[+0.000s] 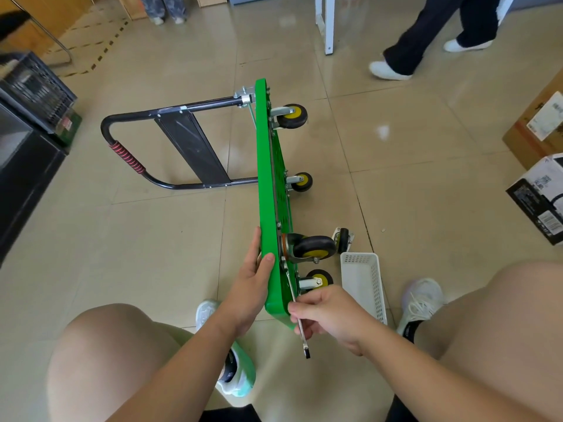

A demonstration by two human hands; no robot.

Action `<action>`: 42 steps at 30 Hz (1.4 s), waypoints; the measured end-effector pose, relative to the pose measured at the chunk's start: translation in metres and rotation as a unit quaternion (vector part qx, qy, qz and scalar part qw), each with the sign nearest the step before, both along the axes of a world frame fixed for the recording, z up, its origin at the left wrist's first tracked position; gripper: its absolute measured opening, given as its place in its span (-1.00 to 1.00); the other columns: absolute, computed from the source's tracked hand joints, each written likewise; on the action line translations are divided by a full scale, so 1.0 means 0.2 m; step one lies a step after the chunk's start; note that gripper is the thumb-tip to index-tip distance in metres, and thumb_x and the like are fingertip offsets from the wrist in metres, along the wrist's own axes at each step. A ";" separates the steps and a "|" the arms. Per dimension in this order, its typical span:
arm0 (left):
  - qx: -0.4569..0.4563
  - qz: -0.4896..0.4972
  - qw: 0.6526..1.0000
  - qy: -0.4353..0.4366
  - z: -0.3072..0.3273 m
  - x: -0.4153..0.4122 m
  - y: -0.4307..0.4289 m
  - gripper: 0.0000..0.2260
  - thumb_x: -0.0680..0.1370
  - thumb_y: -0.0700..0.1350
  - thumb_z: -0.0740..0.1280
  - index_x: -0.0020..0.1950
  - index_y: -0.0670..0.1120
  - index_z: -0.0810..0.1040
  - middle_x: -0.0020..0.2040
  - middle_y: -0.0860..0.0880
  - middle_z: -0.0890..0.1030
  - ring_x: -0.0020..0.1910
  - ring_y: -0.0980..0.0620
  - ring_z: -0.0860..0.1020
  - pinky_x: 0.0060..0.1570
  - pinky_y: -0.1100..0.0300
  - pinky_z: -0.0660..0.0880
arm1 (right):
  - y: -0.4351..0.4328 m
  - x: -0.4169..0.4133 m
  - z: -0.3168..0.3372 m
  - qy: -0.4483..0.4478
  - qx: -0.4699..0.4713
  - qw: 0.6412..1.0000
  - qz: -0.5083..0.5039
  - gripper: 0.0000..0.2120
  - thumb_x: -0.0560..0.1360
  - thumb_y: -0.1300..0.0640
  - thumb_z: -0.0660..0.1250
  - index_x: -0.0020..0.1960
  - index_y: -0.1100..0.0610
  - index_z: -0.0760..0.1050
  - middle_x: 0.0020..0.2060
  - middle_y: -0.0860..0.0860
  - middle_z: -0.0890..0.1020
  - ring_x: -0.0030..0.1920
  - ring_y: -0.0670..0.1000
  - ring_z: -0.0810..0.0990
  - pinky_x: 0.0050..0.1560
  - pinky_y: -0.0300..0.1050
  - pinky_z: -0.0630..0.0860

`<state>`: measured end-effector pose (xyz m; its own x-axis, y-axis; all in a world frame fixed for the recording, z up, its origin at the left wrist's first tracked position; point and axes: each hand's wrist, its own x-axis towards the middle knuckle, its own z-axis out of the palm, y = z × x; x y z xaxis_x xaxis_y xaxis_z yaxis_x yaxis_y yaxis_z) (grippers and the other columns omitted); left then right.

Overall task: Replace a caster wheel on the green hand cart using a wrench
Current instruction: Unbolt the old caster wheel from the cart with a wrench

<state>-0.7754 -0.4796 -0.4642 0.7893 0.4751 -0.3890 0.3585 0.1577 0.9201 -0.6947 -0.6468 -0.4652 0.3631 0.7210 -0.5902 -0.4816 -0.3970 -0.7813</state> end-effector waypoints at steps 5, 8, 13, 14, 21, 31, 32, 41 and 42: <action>0.010 0.005 1.000 0.003 -0.01 0.00 0.00 -0.47 0.76 -0.01 0.14 0.61 0.44 0.04 0.29 0.38 0.60 0.28 0.05 0.65 0.26 0.00 0.62 | 0.02 0.02 0.00 0.014 0.023 1.000 -0.002 -0.80 0.52 0.09 0.48 -0.08 0.25 0.71 -0.23 0.13 0.71 -0.21 0.11 0.67 -0.01 0.03 0.58; 0.011 0.004 1.000 0.003 -0.01 0.00 0.00 -0.47 0.77 -0.02 0.13 0.62 0.43 0.03 0.29 0.41 0.59 0.28 0.10 0.64 0.25 0.06 0.62 | 0.05 0.03 -0.02 0.021 0.028 0.999 -0.004 -0.79 0.52 0.09 0.49 -0.11 0.26 0.71 -0.25 0.15 0.69 -0.22 0.13 0.66 -0.04 0.04 0.59; 0.015 0.001 1.000 0.005 -0.02 0.00 0.00 -0.47 0.77 -0.01 0.14 0.63 0.41 0.03 0.25 0.47 0.58 0.22 0.18 0.65 0.09 0.26 0.62 | 0.06 0.04 -0.11 -0.044 -0.011 0.999 0.024 -0.89 0.44 0.10 0.49 -0.10 0.11 0.75 -0.23 0.15 0.73 -0.25 0.10 0.70 -0.13 -0.02 0.68; 0.015 0.002 1.000 0.005 -0.01 0.00 0.00 -0.47 0.77 -0.02 0.14 0.63 0.40 0.03 0.25 0.48 0.57 0.22 0.21 0.64 0.09 0.28 0.61 | 0.06 0.04 -0.14 -0.078 -0.025 0.996 0.034 -0.89 0.44 0.09 0.47 -0.08 0.07 0.75 -0.22 0.13 0.74 -0.25 0.07 0.70 -0.08 0.00 0.69; 0.002 0.001 1.000 0.001 0.00 0.00 0.00 -0.47 0.77 -0.02 0.14 0.62 0.42 0.03 0.25 0.51 0.55 0.30 0.24 0.59 0.38 0.11 0.52 | 0.10 0.03 -0.24 -0.165 -0.055 0.984 0.032 -0.80 0.53 0.20 0.46 0.11 0.01 0.72 -0.06 -0.05 0.76 0.00 0.02 0.72 0.19 0.08 0.62; -0.002 -0.005 1.000 -0.006 -0.01 0.00 0.01 -0.47 0.76 0.00 0.16 0.61 0.45 0.05 0.31 0.42 0.57 0.32 0.14 0.60 0.40 -0.05 0.52 | -0.03 -0.01 -0.12 -0.070 -0.042 0.996 0.031 -0.90 0.49 0.12 0.50 -0.01 -0.01 0.76 -0.17 -0.01 0.76 -0.18 -0.04 0.71 0.02 -0.06 0.66; -0.002 -0.005 1.000 -0.006 -0.01 0.00 0.01 -0.47 0.76 0.00 0.16 0.61 0.45 0.05 0.30 0.41 0.58 0.31 0.13 0.61 0.38 -0.05 0.53 | -0.03 -0.01 -0.10 -0.054 -0.039 0.997 0.031 -0.91 0.50 0.11 0.50 -0.03 -0.02 0.76 -0.17 -0.01 0.76 -0.17 -0.02 0.72 0.02 -0.04 0.66; 0.002 -0.005 1.000 -0.007 -0.02 0.00 0.01 -0.47 0.77 -0.02 0.14 0.63 0.42 0.02 0.28 0.42 0.58 0.27 0.15 0.64 0.18 0.18 0.62 | 0.00 -0.02 0.02 0.034 -0.013 0.999 0.006 -0.82 0.49 0.13 0.52 -0.08 0.27 0.71 -0.24 0.16 0.70 -0.23 0.11 0.69 -0.12 -0.01 0.66; 0.003 -0.003 1.000 -0.006 -0.03 0.00 0.01 -0.47 0.77 -0.02 0.14 0.63 0.42 0.03 0.28 0.42 0.58 0.27 0.14 0.64 0.18 0.17 0.62 | 0.00 -0.02 0.02 0.034 -0.013 0.999 0.000 -0.81 0.50 0.13 0.51 -0.08 0.27 0.71 -0.24 0.16 0.71 -0.24 0.11 0.69 -0.11 -0.01 0.67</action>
<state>-0.7758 -0.4776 -0.4696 0.7968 0.4721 -0.3771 0.3485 0.1508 0.9251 -0.6988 -0.6474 -0.4606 0.3211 0.7051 -0.6322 -0.5327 -0.4175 -0.7362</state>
